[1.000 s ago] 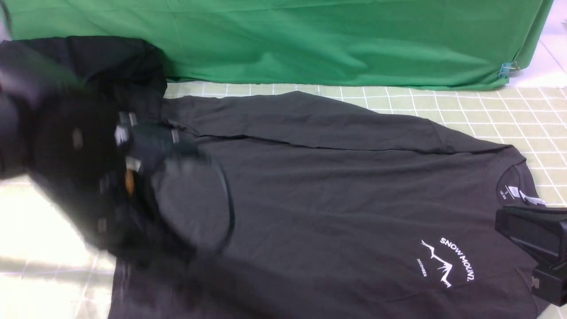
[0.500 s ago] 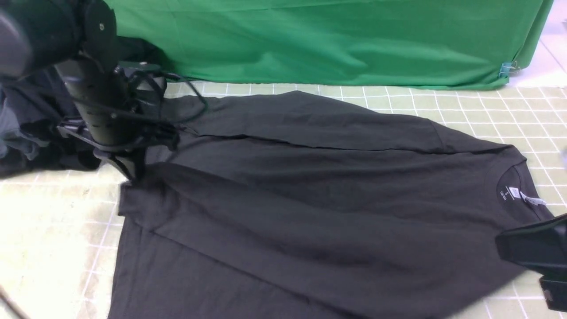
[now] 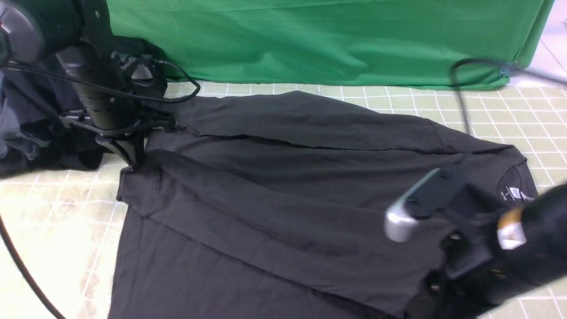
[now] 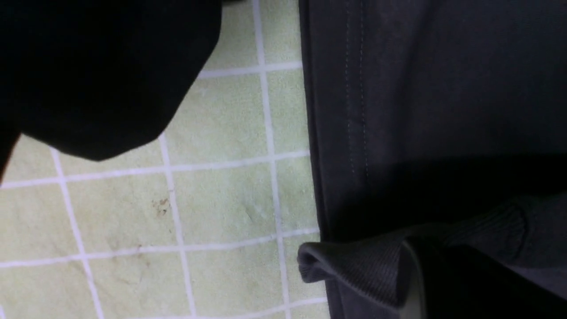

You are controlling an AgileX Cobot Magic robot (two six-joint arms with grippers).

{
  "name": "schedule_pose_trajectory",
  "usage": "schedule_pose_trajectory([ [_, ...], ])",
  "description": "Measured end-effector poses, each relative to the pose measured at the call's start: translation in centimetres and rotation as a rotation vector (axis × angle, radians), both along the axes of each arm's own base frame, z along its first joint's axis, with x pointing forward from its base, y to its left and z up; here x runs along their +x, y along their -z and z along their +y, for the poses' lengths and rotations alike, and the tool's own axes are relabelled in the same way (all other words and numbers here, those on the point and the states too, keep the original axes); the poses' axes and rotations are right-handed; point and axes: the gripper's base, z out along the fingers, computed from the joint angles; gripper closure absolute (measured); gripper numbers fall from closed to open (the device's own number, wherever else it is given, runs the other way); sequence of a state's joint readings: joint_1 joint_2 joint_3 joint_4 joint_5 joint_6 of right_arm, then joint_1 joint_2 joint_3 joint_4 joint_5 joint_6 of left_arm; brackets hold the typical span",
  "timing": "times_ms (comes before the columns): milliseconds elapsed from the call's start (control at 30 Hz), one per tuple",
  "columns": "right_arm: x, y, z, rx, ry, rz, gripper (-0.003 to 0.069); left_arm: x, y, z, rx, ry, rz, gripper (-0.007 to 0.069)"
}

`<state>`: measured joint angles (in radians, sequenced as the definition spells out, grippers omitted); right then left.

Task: Fold a long-sleeved shirt over a green coffee tablecloth.
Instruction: 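Fold the left side of the black T-shirt inward over its body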

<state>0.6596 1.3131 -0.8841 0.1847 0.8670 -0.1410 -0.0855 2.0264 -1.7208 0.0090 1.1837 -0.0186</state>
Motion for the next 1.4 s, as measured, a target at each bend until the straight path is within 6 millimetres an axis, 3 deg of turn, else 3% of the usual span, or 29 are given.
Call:
schedule_pose_trajectory([
  [33, 1.0, 1.4, 0.5, -0.038, 0.006, 0.001, 0.0265, 0.1, 0.0, -0.1, -0.009, 0.001, -0.004, 0.0620],
  [67, 1.1, 1.6, 0.6, -0.043, 0.005, -0.004, 0.0258, 0.1, 0.0, -0.1, -0.008, 0.003, -0.004, 0.0620],
  [133, 2.2, 3.8, 1.3, -0.090, -0.002, 0.020, 0.0232, 0.1, 0.0, -0.1, -0.013, 0.009, -0.010, 0.0620],
  [267, 3.4, 7.4, 2.0, -0.167, -0.010, 0.084, 0.0224, 0.1, 0.0, -0.1, -0.012, 0.015, -0.011, 0.0620],
  [367, 4.0, 9.1, 2.2, -0.202, -0.008, 0.101, 0.0226, 0.1, 0.0, -0.1, -0.013, 0.015, -0.011, 0.0620],
  [433, 4.2, 9.7, 2.3, -0.208, -0.008, 0.100, 0.0273, 0.1, 0.0, -0.2, -0.017, 0.014, -0.010, 0.0620],
  [600, 4.0, 9.3, 2.2, -0.214, 0.005, 0.113, 0.0580, 0.1, 0.0, -0.4, -0.046, 0.007, -0.004, 0.0620],
  [700, 3.4, 8.3, 1.8, -0.217, 0.021, 0.128, 0.0627, -0.1, 0.0, -0.7, -0.063, 0.015, 0.011, 0.0620],
  [933, 0.8, 7.3, -0.2, -0.200, 0.083, 0.140, 0.0630, -0.4, 0.0, -1.1, -0.052, 0.043, 0.035, 0.0620],
  [1167, 0.0, 7.2, -0.7, -0.198, 0.105, 0.165, 0.0620, -0.2, 0.7, -1.3, -0.053, 0.048, 0.055, 0.0620],
  [1300, 0.0, 7.2, -0.7, -0.195, 0.122, 0.171, 0.0538, 0.2, 2.4, -1.2, -0.021, 0.064, 0.093, 0.0620],
  [1400, -0.1, 7.3, -0.8, -0.202, 0.121, 0.179, 0.0428, 0.4, 2.9, -0.9, 0.017, 0.073, 0.098, 0.0620],
])
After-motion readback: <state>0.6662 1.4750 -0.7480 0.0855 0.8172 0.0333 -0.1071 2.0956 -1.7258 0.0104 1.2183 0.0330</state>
